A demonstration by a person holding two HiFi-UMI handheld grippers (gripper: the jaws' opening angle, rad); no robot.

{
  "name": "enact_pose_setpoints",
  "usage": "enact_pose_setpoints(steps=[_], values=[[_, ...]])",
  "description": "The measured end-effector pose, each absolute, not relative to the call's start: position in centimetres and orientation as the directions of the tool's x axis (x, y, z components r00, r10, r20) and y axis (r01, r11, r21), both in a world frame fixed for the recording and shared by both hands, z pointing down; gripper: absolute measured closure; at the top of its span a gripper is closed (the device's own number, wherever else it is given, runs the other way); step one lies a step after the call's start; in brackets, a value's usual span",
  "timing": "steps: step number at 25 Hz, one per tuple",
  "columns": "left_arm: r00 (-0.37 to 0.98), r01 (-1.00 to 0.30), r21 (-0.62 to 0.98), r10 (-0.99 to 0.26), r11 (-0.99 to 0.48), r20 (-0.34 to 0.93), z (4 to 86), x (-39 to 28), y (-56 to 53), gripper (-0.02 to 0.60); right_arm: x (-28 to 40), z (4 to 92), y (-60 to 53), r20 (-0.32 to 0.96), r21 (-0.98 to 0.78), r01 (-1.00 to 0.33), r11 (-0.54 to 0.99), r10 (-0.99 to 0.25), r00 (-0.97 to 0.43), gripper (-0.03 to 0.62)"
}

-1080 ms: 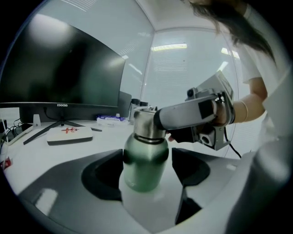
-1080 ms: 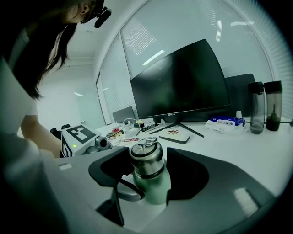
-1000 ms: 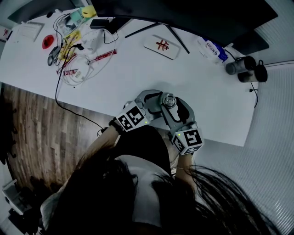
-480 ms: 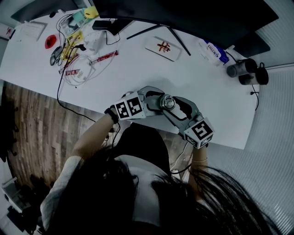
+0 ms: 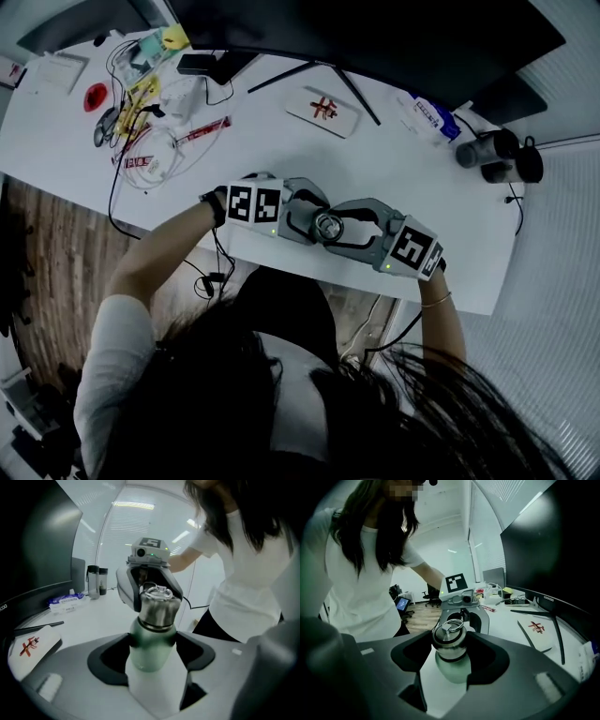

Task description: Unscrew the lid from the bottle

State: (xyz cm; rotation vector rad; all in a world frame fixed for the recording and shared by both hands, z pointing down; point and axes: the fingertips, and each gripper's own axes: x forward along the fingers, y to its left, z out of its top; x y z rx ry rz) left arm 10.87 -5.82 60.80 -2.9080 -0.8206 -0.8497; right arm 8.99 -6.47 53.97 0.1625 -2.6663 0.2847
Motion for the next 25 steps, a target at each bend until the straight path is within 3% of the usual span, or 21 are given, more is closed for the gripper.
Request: enact_pose_setpoints(steps=[3, 6, 11, 16, 25], values=[[0.722, 0.493, 0.136, 0.491, -0.859, 0.488, 60.8, 10.8, -5.8, 0.221, 8.9, 53.9, -6.4, 0.459, -0.185, -0.154, 0.971, -0.053, -0.887, 0.361], [0.755, 0.456, 0.138, 0.465, -0.879, 0.463, 60.8, 11.0, -6.0, 0.219, 9.5, 54.2, -6.7, 0.438, -0.246, -0.243, 0.938, -0.116, -0.891, 0.361], [0.845, 0.304, 0.135, 0.333, -0.943, 0.419, 60.8, 11.2, -6.2, 0.220, 11.0, 53.9, -6.6, 0.382, -0.288, -0.520, 0.804, -0.402, -0.832, 0.358], [0.898, 0.129, 0.130, 0.172, -0.983, 0.406, 60.7, 11.2, -6.2, 0.221, 11.7, 53.1, -6.0, 0.298, -0.300, -0.769, 0.565, -0.710, -0.638, 0.359], [0.917, -0.016, 0.136, 0.040, -0.991, 0.396, 60.7, 11.4, -6.3, 0.221, 11.4, 53.8, -6.9, 0.241, -0.227, -0.900, 0.373, -0.874, -0.423, 0.361]])
